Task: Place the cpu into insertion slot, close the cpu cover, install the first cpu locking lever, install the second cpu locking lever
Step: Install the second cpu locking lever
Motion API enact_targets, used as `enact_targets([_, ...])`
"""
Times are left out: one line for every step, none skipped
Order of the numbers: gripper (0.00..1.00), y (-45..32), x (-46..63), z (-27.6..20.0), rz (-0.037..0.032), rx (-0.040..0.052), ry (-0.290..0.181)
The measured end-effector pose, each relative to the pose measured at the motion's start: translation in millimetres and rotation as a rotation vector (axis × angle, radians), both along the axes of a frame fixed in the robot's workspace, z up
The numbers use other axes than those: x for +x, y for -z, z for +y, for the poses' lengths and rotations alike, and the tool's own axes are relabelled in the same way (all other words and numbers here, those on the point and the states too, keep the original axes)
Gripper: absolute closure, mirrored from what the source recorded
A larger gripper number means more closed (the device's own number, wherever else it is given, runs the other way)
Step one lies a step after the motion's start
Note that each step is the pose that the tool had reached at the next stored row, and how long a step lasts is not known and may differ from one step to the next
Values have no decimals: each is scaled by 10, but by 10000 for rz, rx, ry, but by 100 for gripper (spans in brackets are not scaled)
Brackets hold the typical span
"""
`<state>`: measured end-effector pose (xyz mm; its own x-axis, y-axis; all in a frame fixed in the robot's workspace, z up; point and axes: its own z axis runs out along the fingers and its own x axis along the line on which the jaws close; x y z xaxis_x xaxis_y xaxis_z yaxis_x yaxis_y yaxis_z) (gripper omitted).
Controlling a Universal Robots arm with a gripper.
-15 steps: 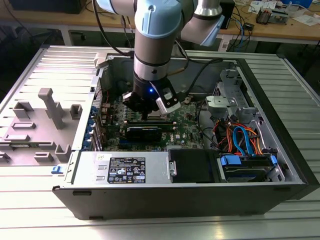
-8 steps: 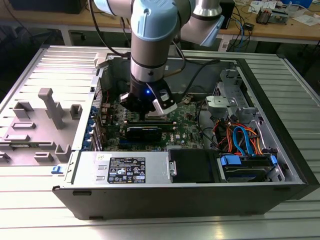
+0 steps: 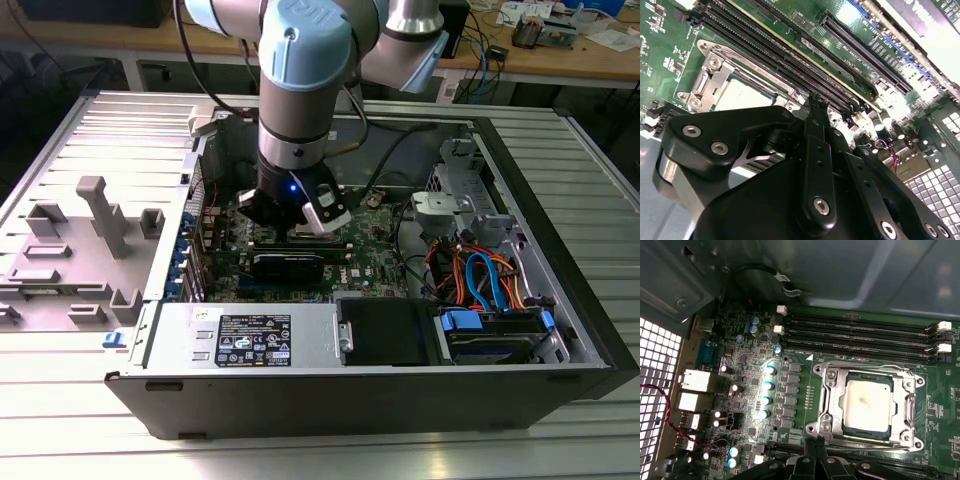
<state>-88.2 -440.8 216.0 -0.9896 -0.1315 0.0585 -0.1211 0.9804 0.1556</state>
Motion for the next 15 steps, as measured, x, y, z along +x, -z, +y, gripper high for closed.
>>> enact_targets([89, 14, -1, 0, -1, 26, -10])
enact_targets([89, 26, -2, 0, -1, 47, -20])
enact_targets([89, 41, -3, 0, 0, 79, -31])
enact_targets([89, 49, -3, 0, 1, 110, -40])
enact_targets([89, 69, -6, 1, -1, 181, -61])
enact_targets([89, 86, -11, 0, -2, 235, -77])
enact_targets([89, 96, -24, 0, -1, 266, -78])
enact_targets([89, 95, -25, 0, -1, 265, -78])
enact_targets([89, 96, -25, 0, -1, 266, -80])
enact_targets([89, 96, -26, 1, -1, 266, -79])
enact_targets([89, 96, -27, 1, -1, 266, -79])
enact_targets([89, 96, -28, 0, -1, 265, -79])
enact_targets([89, 96, -28, 0, -1, 266, -79])
enact_targets([89, 96, -29, 0, 0, 275, -79])
enact_targets([89, 98, -31, 0, -1, 298, -79])
